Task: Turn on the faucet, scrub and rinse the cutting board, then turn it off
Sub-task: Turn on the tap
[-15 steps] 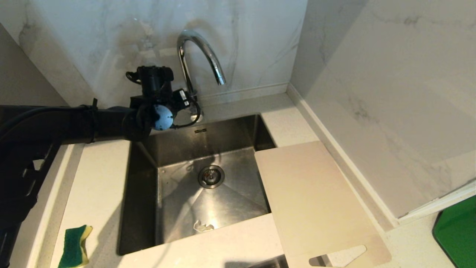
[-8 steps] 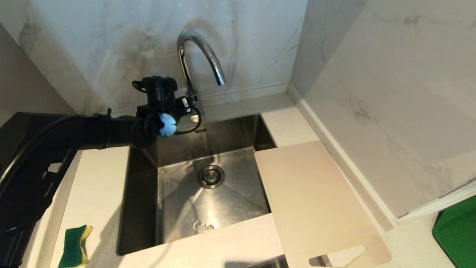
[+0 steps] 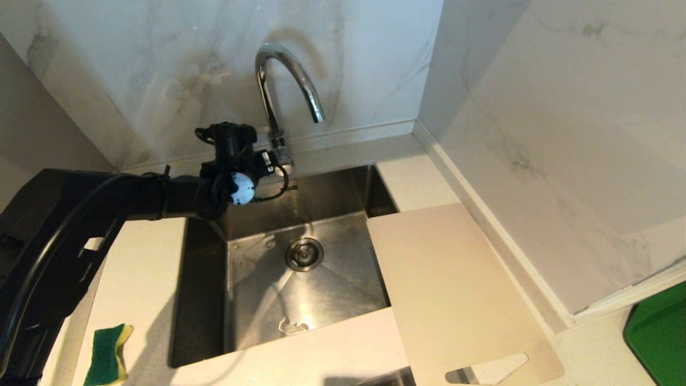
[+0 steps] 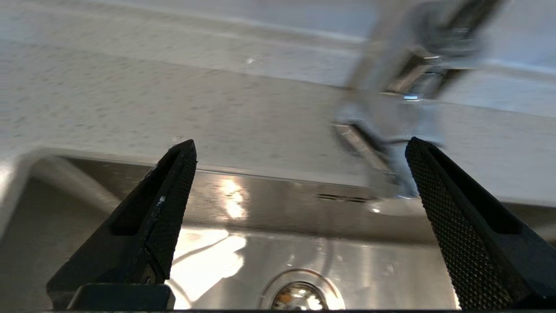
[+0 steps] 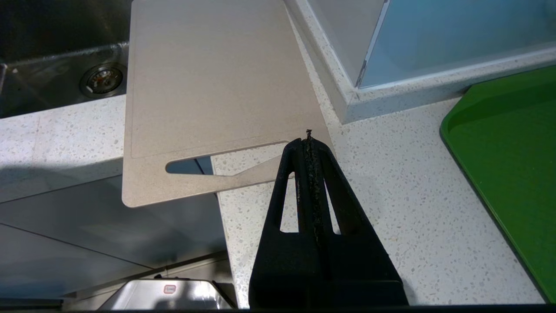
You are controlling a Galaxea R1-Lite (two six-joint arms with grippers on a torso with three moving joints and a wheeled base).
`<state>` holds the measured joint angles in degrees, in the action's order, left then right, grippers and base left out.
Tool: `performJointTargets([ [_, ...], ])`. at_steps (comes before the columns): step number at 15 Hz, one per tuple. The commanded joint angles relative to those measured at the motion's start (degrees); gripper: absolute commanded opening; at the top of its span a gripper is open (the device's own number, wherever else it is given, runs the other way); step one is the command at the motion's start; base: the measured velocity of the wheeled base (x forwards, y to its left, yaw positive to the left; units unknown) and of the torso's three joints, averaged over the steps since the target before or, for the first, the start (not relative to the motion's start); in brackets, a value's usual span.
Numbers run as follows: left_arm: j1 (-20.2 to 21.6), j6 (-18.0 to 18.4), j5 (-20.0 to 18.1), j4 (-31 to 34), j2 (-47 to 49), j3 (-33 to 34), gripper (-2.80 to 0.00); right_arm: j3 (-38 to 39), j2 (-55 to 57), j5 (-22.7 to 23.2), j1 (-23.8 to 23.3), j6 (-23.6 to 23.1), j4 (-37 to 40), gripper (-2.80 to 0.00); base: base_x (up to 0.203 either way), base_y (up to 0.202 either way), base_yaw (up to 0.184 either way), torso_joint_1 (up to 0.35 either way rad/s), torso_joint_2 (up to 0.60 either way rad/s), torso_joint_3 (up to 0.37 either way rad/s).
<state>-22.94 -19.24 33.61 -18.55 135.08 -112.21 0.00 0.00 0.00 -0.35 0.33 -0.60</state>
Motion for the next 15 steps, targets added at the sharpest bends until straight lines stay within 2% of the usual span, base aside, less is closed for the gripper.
performJointTargets([
  [1, 0.25, -0.1, 0.06, -0.12, 0.63, -0.02, 0.0, 0.09, -0.09, 0.0, 0.0, 0.02, -0.02, -2.8, 0.0, 0.0, 0.0, 0.0, 0.0, 0.0],
  [5, 1.05, -0.1, -1.44, -0.17, 1.86, -0.02, 0.0, 0.09, -0.09, 0.01, 0.0, 0.02, -0.02, -2.8, 0.0, 0.0, 0.0, 0.0, 0.0, 0.0],
  [15, 1.49, -0.1, -1.36, -1.44, 1.59, -0.55, 0.0, 0.08, -0.09, 0.0, 0.0, 0.02, -0.02, -2.8, 0.0, 0.0, 0.0, 0.0, 0.0, 0.0],
])
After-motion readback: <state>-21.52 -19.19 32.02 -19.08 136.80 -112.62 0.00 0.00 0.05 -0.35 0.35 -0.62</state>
